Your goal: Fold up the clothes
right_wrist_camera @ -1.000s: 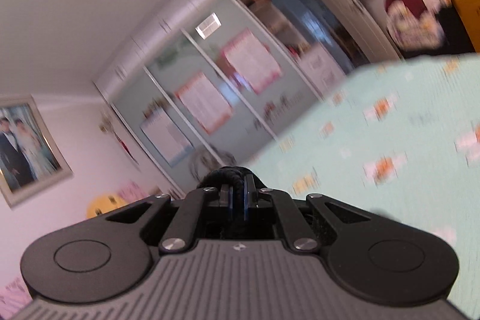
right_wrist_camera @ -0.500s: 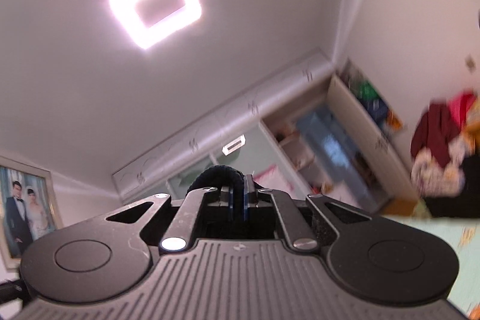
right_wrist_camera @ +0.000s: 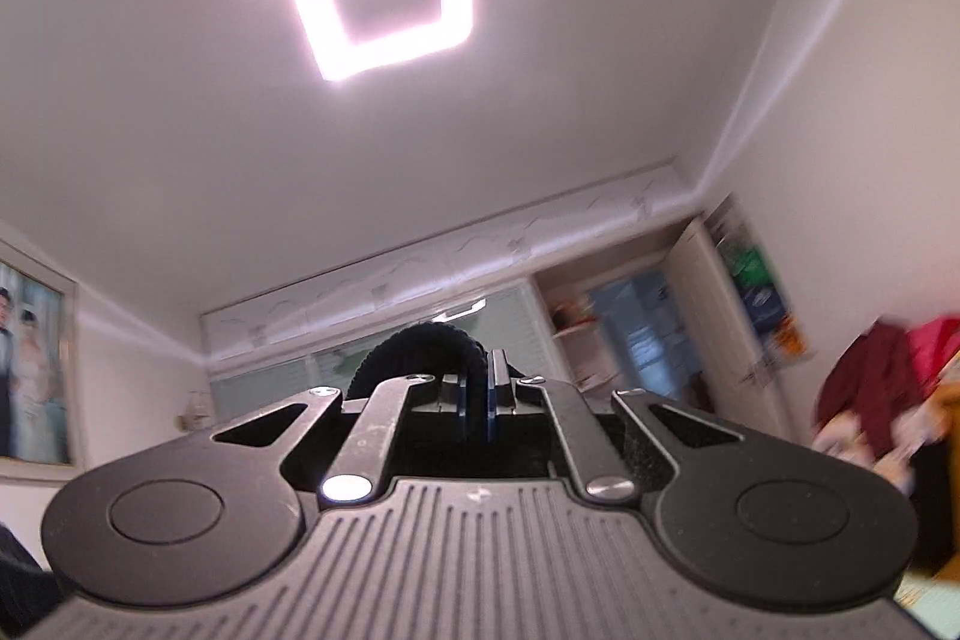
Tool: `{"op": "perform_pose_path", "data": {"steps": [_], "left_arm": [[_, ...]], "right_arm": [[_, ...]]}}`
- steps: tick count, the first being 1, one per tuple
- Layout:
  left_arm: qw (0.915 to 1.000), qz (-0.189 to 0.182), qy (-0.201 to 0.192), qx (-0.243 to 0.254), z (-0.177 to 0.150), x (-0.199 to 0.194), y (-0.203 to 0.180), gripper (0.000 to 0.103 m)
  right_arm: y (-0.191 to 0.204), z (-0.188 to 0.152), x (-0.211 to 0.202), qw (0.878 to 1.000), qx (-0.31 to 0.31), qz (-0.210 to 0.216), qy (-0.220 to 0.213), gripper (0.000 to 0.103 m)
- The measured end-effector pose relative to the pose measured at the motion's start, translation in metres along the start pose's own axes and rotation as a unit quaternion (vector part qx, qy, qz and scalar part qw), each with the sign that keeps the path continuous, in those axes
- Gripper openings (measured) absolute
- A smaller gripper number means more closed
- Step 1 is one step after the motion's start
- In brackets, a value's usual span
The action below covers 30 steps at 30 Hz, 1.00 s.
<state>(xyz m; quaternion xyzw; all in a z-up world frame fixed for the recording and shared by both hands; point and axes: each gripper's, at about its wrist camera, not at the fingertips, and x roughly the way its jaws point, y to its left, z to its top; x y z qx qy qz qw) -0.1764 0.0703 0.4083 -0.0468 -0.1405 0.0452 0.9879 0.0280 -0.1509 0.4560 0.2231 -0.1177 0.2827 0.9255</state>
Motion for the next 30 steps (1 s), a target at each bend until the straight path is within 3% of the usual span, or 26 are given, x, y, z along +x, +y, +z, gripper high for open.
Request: {"op": "perform_pose_path", "data": {"steps": [7, 15, 19, 22, 25, 27, 30], "left_arm": [[0.9942, 0.09, 0.059, -0.001, -0.052, -0.043, 0.089, 0.008], [0.9674, 0.208, 0.14, -0.033, -0.13, -0.121, 0.203, 0.008], [0.9538, 0.228, 0.196, 0.005, -0.18, -0.153, 0.219, 0.008], [0.9407, 0.211, 0.266, 0.014, -0.242, -0.168, 0.218, 0.008], [0.9199, 0.195, 0.34, 0.003, -0.322, -0.172, 0.221, 0.009], [0.9007, 0.185, 0.393, -0.013, -0.378, -0.172, 0.22, 0.009], [0.8799, 0.175, 0.44, -0.042, -0.432, -0.179, 0.222, 0.014]], "right_arm": [[0.05, -0.123, 0.046, 0.992, 0.043, 0.067, 0.102, 0.004], [0.156, -0.257, 0.049, 0.956, 0.064, 0.163, 0.233, 0.004], [0.185, -0.324, 0.021, 0.936, 0.07, 0.179, 0.296, 0.004], [0.169, -0.392, 0.005, 0.918, 0.068, 0.153, 0.359, 0.004], [0.128, -0.48, -0.026, 0.896, 0.044, 0.099, 0.431, 0.004], [0.095, -0.538, -0.052, 0.875, 0.013, 0.056, 0.48, 0.004], [0.045, -0.609, -0.09, 0.82, 0.018, 0.011, 0.572, 0.009]]}}
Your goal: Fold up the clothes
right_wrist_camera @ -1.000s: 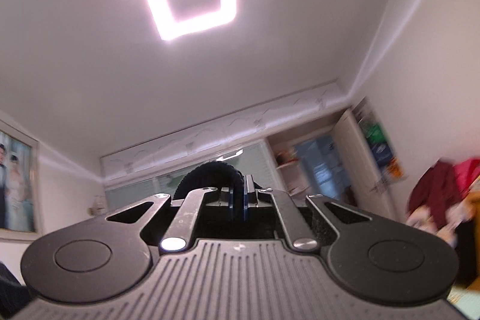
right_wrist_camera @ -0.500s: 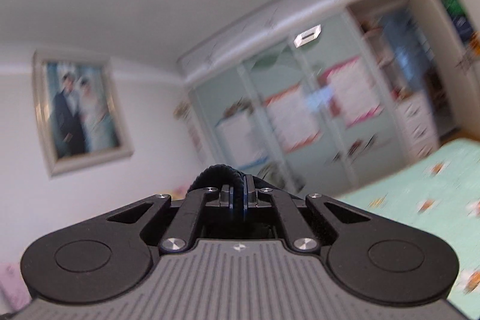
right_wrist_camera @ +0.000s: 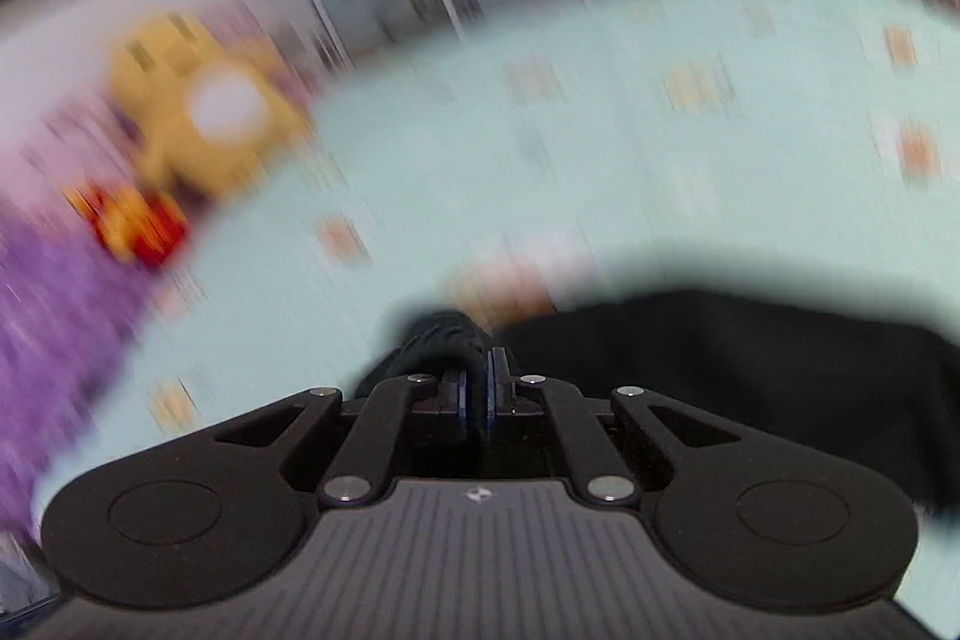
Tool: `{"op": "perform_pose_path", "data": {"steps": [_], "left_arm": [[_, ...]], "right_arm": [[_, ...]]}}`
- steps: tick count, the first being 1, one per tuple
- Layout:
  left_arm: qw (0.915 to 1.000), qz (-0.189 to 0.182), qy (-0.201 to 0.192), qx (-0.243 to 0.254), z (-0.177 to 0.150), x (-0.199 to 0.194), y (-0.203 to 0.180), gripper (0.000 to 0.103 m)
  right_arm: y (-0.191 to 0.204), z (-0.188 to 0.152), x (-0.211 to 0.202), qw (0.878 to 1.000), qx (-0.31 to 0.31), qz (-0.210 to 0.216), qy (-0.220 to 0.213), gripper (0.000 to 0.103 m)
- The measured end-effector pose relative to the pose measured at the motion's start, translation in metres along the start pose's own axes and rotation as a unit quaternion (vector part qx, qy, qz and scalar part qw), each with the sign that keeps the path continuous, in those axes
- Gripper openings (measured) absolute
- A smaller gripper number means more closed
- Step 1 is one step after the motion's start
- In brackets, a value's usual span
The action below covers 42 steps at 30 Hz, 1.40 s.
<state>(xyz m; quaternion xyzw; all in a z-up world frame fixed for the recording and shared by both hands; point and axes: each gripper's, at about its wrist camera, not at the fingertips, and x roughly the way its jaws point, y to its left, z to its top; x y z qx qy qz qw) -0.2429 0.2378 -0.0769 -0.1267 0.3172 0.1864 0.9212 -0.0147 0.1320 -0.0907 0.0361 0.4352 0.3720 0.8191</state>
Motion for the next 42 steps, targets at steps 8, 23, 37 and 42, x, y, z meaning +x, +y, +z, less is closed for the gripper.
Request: {"op": "perform_pose_path", "data": {"steps": [8, 23, 37, 42], "left_arm": [[0.9922, 0.005, 0.004, -0.124, -0.007, -0.003, 0.063, 0.022], [0.9802, 0.03, 0.007, -0.196, 0.015, 0.012, 0.054, 0.022], [0.9654, -0.087, -0.043, -0.242, 0.048, -0.012, 0.022, 0.022], [0.9693, -0.057, 0.02, -0.238, 0.013, 0.022, 0.018, 0.022]], "right_arm": [[-0.127, -0.079, -0.058, 0.99, 0.131, 0.053, 0.028, 0.052], [-0.129, -0.146, -0.041, 0.986, 0.144, 0.086, 0.02, 0.061], [-0.159, -0.07, -0.159, 0.98, 0.134, 0.058, -0.137, 0.004], [-0.199, -0.108, -0.134, 0.984, 0.166, -0.015, -0.063, 0.018]]}}
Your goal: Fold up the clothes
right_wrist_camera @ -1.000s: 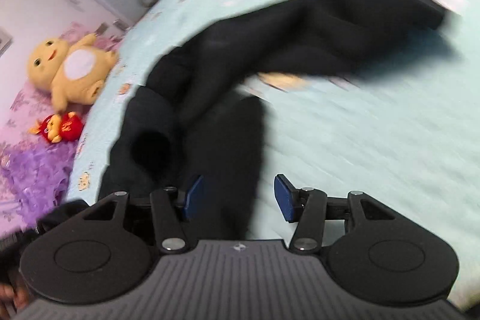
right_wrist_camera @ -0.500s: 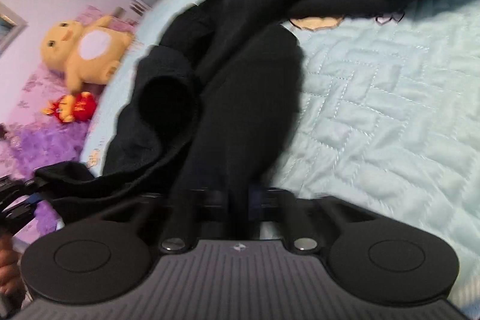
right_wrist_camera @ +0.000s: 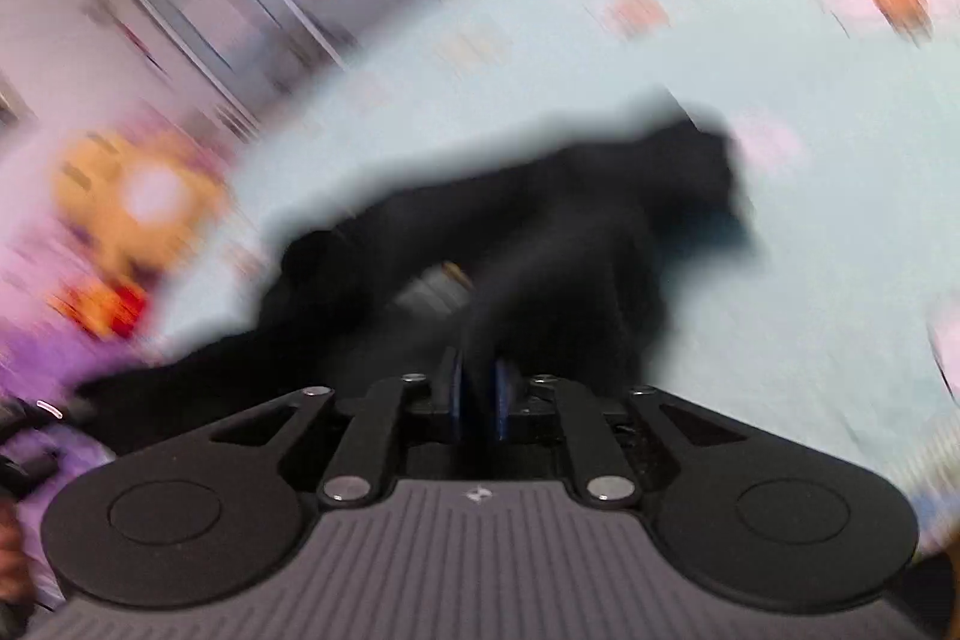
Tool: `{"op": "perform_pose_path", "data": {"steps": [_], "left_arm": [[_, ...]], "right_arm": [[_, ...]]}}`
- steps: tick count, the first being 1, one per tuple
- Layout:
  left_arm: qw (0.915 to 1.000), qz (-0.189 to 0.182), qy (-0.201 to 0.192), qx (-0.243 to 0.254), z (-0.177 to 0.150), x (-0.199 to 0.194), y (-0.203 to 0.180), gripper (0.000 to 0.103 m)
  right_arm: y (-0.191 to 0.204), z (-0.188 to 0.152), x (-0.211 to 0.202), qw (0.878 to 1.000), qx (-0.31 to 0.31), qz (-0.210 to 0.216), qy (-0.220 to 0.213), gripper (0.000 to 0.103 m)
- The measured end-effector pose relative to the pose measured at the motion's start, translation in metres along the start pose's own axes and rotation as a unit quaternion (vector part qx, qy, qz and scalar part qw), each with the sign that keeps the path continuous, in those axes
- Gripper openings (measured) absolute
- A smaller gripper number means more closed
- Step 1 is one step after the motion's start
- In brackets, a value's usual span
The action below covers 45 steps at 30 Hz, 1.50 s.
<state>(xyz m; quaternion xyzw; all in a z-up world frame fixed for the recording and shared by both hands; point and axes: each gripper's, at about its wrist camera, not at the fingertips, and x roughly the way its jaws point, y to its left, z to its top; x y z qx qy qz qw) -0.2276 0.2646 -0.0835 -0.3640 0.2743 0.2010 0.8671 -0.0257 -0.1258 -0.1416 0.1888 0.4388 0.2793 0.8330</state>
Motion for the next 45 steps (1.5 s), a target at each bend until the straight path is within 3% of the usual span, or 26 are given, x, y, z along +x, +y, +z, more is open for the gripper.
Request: {"op": "perform_pose_path", "data": {"steps": [2, 4, 6, 9, 15, 16, 18, 20, 21, 26, 28, 29, 30, 33, 37, 40, 43, 44, 45], "left_arm": [[0.9999, 0.008, 0.006, -0.004, -0.008, -0.001, 0.009, 0.022], [0.9998, 0.017, 0.001, -0.008, -0.008, -0.007, 0.018, 0.023], [0.9996, 0.022, -0.004, -0.016, -0.005, -0.011, 0.023, 0.023], [0.9995, 0.026, -0.006, -0.014, -0.005, -0.011, 0.02, 0.028], [0.999, 0.038, 0.003, 0.024, -0.01, -0.001, 0.002, 0.04], [0.9987, 0.042, 0.004, 0.028, -0.01, 0.0, 0.0, 0.04], [0.9983, 0.047, 0.005, 0.034, -0.008, 0.002, -0.003, 0.039], [0.998, 0.047, 0.004, 0.043, -0.006, 0.002, -0.007, 0.028], [0.9979, 0.041, 0.001, 0.049, -0.005, 0.001, -0.01, 0.007], [0.998, 0.018, -0.016, 0.059, -0.002, -0.001, -0.019, 0.006], [0.9984, 0.017, -0.012, 0.053, -0.005, 0.003, -0.018, 0.006], [0.9986, 0.016, -0.01, 0.049, -0.006, 0.006, -0.018, 0.006], [0.9987, 0.017, -0.008, 0.047, -0.008, 0.007, -0.017, 0.007], [0.9986, 0.018, 0.002, 0.049, -0.014, 0.008, -0.013, 0.013], [0.9984, 0.017, 0.007, 0.053, -0.016, 0.002, -0.009, 0.041], [0.9983, 0.014, 0.01, 0.056, -0.019, -0.002, -0.008, 0.042], [0.9983, 0.013, 0.013, 0.056, -0.023, -0.001, -0.009, 0.043], [0.9982, 0.013, 0.013, 0.058, -0.023, -0.001, -0.011, 0.043], [0.998, 0.012, 0.013, 0.06, -0.023, 0.0, -0.013, 0.041]], "right_arm": [[-0.026, -0.005, 0.0, 0.999, 0.049, -0.012, -0.005, 0.03], [-0.043, 0.004, -0.012, 0.994, 0.104, 0.007, -0.045, 0.038], [-0.049, 0.022, -0.014, 0.99, 0.114, -0.005, -0.082, 0.055], [-0.068, 0.047, 0.006, 0.987, 0.133, -0.012, -0.089, 0.061], [-0.112, 0.06, 0.083, 0.966, 0.251, 0.029, -0.049, 0.058], [-0.113, 0.059, 0.094, 0.964, 0.259, 0.038, -0.044, 0.053], [-0.107, 0.064, 0.113, 0.967, 0.249, 0.034, -0.035, 0.019], [-0.098, 0.076, 0.119, 0.972, 0.23, 0.027, -0.045, 0.01], [-0.094, 0.089, 0.112, 0.973, 0.218, 0.025, -0.067, 0.009], [-0.086, 0.164, 0.056, 0.965, 0.183, 0.041, -0.182, 0.011], [-0.086, 0.176, 0.044, 0.967, 0.174, 0.032, -0.182, 0.019], [-0.087, 0.171, 0.041, 0.97, 0.171, 0.029, -0.171, 0.038], [-0.088, 0.161, 0.04, 0.973, 0.169, 0.026, -0.156, 0.049], [-0.087, 0.114, 0.029, 0.982, 0.146, 0.033, -0.119, 0.05], [-0.067, 0.025, 0.02, 0.99, 0.12, 0.059, -0.047, 0.056], [-0.041, -0.024, 0.025, 0.995, 0.086, 0.048, -0.022, 0.059], [-0.027, -0.04, 0.039, 0.994, 0.081, 0.067, -0.015, 0.067], [-0.023, -0.04, 0.048, 0.995, 0.072, 0.063, -0.008, 0.066], [-0.019, -0.038, 0.057, 0.997, 0.056, 0.048, -0.003, 0.05]]}}
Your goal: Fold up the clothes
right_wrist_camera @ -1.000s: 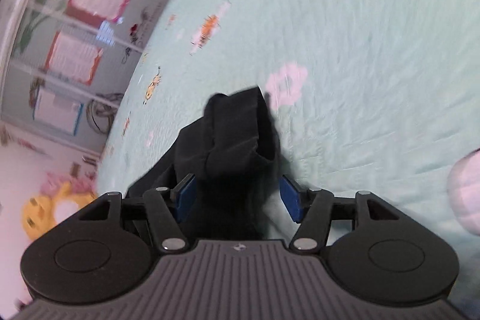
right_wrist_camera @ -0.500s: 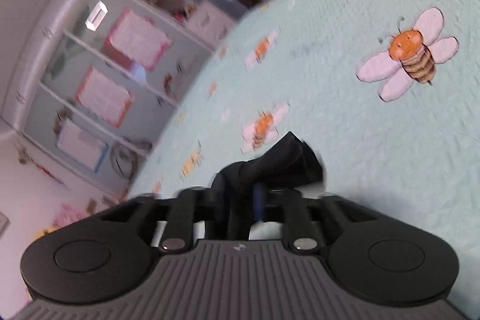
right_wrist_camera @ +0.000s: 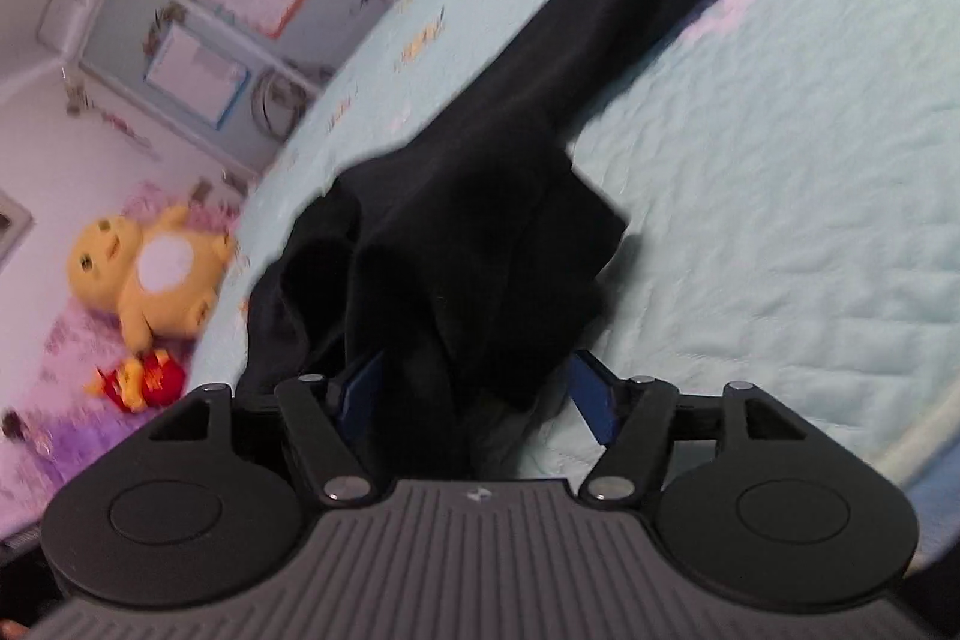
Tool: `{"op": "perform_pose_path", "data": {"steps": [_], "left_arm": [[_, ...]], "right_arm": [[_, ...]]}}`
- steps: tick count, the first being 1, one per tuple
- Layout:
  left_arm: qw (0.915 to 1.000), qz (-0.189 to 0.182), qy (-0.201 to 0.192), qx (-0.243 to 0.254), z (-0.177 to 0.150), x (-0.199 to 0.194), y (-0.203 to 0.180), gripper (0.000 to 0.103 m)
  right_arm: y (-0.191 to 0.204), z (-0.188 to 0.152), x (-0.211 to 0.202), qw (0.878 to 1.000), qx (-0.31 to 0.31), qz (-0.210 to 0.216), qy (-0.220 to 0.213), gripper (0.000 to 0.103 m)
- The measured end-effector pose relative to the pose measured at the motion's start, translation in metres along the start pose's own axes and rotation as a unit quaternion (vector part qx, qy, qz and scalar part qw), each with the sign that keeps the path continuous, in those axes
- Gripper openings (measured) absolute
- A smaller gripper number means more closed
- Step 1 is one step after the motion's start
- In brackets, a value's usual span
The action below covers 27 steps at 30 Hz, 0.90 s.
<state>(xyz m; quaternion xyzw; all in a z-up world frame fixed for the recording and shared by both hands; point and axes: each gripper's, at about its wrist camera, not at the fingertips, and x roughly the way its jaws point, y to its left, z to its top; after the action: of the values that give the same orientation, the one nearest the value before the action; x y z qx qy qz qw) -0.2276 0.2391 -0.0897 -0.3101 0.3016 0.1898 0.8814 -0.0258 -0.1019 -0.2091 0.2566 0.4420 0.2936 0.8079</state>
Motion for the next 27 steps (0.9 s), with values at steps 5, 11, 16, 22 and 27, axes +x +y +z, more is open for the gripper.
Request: {"op": "perform_pose_path", "data": {"steps": [5, 11, 16, 22, 27], "left_arm": [[0.9989, -0.039, -0.026, 0.001, 0.024, -0.01, -0.02, 0.011], [0.9875, -0.115, -0.108, 0.007, 0.062, -0.046, -0.052, 0.008], [0.9919, -0.076, -0.09, 0.049, 0.03, -0.03, -0.057, 0.035], [0.9923, -0.006, -0.024, 0.121, -0.025, -0.009, -0.043, 0.05], [0.9824, 0.003, -0.025, 0.185, -0.04, -0.014, -0.049, 0.076]], "right_arm": [[-0.002, 0.039, 0.004, 0.999, 0.029, -0.027, -0.025, 0.004], [0.029, 0.128, -0.125, 0.967, -0.025, -0.031, -0.251, 0.0], [0.018, 0.14, -0.172, 0.966, -0.032, -0.025, -0.255, 0.041], [-0.027, 0.043, -0.085, 0.994, 0.073, -0.012, -0.081, 0.087], [-0.037, -0.002, -0.025, 0.991, 0.134, 0.004, -0.023, 0.087]]}}
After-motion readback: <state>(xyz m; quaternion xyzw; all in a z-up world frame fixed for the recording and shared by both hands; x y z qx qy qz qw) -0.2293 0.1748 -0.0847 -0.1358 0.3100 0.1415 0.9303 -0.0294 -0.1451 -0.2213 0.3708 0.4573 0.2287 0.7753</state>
